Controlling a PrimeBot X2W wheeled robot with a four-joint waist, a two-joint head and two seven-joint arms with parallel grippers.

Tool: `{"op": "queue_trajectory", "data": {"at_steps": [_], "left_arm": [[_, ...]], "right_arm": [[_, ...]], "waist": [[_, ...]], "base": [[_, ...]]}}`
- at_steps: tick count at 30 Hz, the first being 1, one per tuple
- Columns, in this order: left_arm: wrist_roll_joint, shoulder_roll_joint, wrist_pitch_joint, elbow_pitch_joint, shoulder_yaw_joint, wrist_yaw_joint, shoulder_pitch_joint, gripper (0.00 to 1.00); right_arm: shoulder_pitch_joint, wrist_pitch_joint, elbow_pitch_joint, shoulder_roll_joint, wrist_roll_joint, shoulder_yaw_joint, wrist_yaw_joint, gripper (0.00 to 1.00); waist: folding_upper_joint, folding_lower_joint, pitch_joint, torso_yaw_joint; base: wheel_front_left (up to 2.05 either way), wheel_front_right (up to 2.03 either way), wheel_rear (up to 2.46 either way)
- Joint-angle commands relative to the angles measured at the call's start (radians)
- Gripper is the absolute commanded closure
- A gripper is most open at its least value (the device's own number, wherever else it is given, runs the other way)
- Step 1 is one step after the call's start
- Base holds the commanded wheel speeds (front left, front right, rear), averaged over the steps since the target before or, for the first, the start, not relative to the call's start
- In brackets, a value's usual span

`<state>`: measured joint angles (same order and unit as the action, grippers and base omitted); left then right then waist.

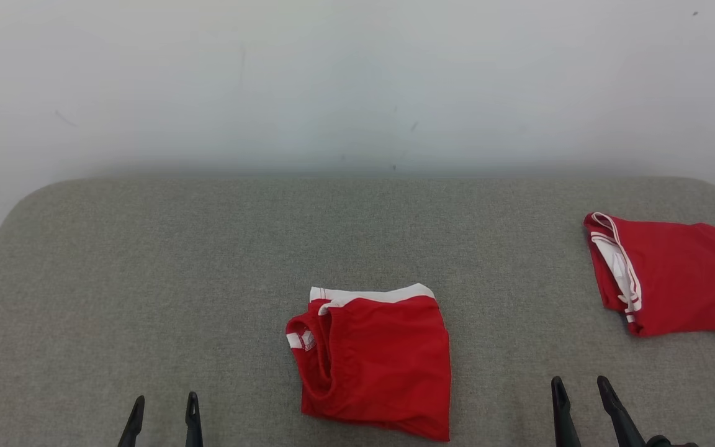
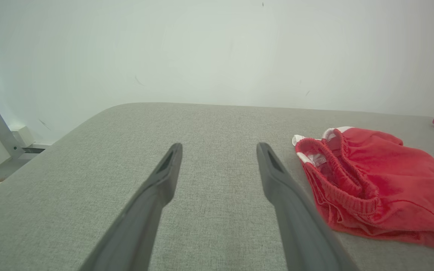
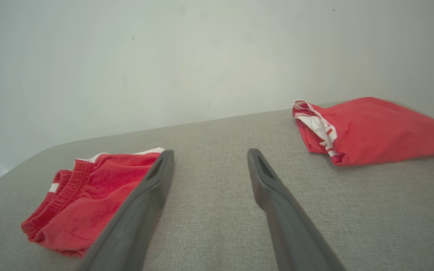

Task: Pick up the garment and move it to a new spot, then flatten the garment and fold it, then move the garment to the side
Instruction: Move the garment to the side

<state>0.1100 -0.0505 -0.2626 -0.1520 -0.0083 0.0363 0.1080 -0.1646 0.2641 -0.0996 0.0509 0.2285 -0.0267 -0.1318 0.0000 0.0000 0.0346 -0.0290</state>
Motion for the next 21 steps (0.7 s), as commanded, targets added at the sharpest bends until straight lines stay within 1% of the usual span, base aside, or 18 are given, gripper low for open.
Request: {"op": "queue_trajectory", "data": {"at_steps": [1,12,16,20,21], "left_arm": [[-0.008,0.0,-0.003,-0.002,0.001,0.005,0.016,0.0],[-0.012,0.0,-0.003,-0.005,-0.001,0.005,0.011,0.0],[-0.009,0.0,-0.003,-0.006,-0.003,0.004,0.0,0.0],[-0.004,0.0,-0.003,-0.008,-0.011,0.003,-0.005,0.0],[-0.004,0.0,-0.003,-0.008,-0.011,0.003,-0.005,0.0]], "right_arm": [[-0.004,-0.001,-0.001,-0.001,0.001,0.0,0.002,0.0],[-0.004,-0.001,-0.01,-0.001,0.002,-0.01,0.002,0.0],[0.054,-0.001,0.003,0.0,-0.01,-0.04,0.002,0.0],[0.135,-0.001,-0.046,-0.001,-0.025,-0.082,0.002,0.0],[0.135,-0.001,-0.046,-0.001,-0.025,-0.082,0.002,0.0]], "waist": [[0.0,0.0,0.0,0.0],[0.0,0.0,0.004,-0.005],[0.0,0.0,-0.001,-0.011],[0.0,0.0,-0.006,-0.026],[0.0,0.0,-0.006,-0.026]], "base": [[0.0,0.0,0.0],[0.0,0.0,0.0],[0.0,0.0,0.0],[0.0,0.0,0.0],[0.0,0.0,0.0]]}}
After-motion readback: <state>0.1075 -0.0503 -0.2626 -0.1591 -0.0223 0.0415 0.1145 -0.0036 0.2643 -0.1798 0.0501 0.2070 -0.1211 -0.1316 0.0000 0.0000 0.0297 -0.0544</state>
